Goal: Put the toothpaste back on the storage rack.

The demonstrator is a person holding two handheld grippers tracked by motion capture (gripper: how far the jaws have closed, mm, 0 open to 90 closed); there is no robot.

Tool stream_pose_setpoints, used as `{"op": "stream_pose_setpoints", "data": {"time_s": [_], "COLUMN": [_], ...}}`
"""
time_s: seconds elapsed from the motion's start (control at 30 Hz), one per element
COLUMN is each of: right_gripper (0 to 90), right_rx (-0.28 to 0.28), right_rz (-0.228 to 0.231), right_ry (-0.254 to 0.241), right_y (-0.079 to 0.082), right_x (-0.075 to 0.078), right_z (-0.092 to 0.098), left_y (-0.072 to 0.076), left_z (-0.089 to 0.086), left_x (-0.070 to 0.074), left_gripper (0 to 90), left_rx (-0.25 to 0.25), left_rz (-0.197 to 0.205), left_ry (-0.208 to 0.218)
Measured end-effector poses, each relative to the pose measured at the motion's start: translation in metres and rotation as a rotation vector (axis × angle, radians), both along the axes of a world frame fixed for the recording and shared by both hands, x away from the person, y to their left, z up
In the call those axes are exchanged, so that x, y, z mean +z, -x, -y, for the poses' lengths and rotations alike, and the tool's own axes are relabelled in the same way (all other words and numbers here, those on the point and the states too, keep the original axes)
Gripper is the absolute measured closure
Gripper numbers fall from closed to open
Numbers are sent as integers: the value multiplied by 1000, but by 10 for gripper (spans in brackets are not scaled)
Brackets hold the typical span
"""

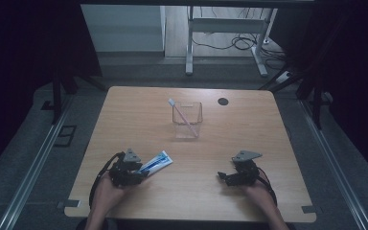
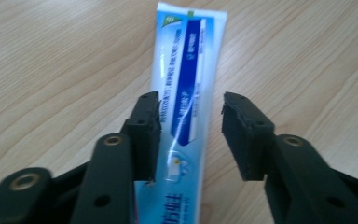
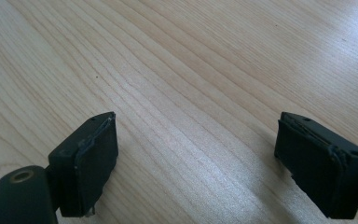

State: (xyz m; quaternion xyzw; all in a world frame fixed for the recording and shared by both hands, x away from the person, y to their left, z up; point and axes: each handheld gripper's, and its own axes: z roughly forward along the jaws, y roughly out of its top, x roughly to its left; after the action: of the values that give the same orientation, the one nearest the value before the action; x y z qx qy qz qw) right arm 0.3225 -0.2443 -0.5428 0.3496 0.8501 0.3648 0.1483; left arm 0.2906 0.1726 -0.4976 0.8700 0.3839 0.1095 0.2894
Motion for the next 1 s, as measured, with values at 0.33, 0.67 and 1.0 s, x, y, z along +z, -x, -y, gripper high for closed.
{"op": "stream_pose_setpoints", "data": {"time_s": [0.33,0.67,1.0], "right_gripper": [131,131,130], "right_rx": [0,0,0], "right_rz": [0,0,0], "right_ry": [0,0,0], "right_y": [0,0,0], "right_x": [0,0,0], "right_z": [0,0,0], "left_y": [-20,-36,-48], "left_z": [2,12,24], "left_x": [-1,-8,-7], "left_gripper": [449,407,446], "left_rx": [-37,-62,-103], "left_rz": [-128,-221,-316], "left_ry": [-31,-144,-228]}}
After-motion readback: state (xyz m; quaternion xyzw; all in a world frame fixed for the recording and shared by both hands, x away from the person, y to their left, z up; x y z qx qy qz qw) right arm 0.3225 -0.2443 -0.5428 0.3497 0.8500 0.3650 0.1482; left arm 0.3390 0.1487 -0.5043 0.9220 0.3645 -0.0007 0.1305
